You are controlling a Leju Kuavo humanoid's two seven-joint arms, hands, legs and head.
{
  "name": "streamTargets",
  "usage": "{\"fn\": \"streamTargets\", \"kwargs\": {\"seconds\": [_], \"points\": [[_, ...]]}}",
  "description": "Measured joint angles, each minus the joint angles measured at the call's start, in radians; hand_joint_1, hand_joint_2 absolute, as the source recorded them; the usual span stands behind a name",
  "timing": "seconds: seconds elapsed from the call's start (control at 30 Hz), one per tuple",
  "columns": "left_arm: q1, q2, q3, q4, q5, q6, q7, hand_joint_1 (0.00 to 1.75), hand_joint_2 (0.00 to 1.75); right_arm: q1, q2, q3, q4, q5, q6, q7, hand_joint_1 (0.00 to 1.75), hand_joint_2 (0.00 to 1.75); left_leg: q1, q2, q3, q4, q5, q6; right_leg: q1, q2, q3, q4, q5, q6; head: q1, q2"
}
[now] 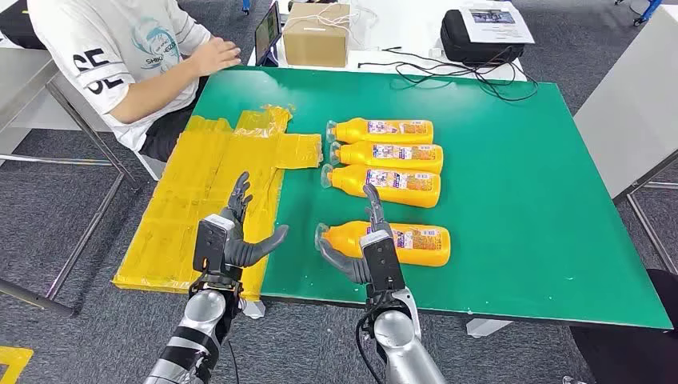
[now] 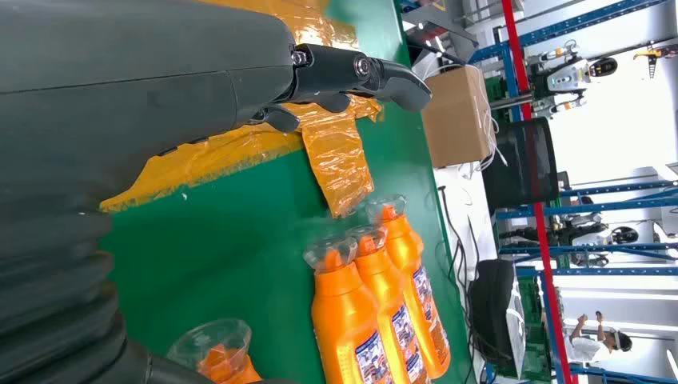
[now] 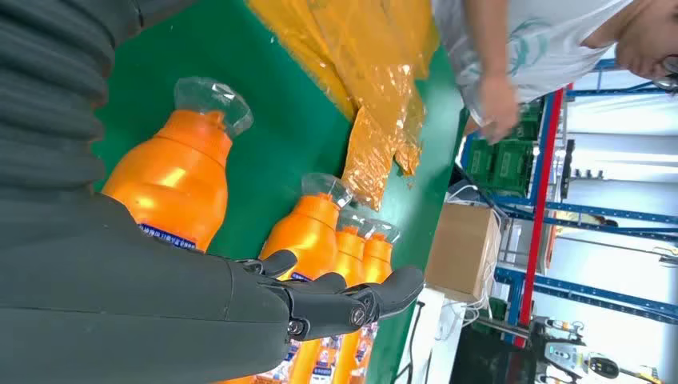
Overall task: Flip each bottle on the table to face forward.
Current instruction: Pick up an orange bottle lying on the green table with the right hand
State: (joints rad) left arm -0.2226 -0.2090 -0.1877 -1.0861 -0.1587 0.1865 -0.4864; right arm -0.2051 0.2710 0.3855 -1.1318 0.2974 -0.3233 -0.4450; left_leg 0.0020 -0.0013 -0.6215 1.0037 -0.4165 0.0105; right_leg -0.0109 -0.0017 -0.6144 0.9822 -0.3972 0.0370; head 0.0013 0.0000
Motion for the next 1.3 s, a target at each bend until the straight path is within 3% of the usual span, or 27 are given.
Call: {"fn": "streamTargets", "kwargs": {"seconds": [0.63,1.3], "points": [[-0.040,-0.017,-0.003,0.052,-0.001,-0.014,0.010,0.00,1.75,-0.001,-0.049,-0.011,0.001,0.096,-0.043,0.037,0.00,1.75,0.000,0.000,0.000,0.000,0.000,0.000,0.000,0.000,0.000,0.000,0.000,0.000,0.000,0.000],[-0.040,-0.016,0.003,0.057,-0.017,-0.030,0.039,0.00,1.75,-0.070,-0.111,-0.012,0.142,0.379,-0.025,0.236,0.00,1.75,0.000,0.000,0.000,0.000,0.000,0.000,0.000,0.000,0.000,0.000,0.000,0.000,0.000,0.000]]}}
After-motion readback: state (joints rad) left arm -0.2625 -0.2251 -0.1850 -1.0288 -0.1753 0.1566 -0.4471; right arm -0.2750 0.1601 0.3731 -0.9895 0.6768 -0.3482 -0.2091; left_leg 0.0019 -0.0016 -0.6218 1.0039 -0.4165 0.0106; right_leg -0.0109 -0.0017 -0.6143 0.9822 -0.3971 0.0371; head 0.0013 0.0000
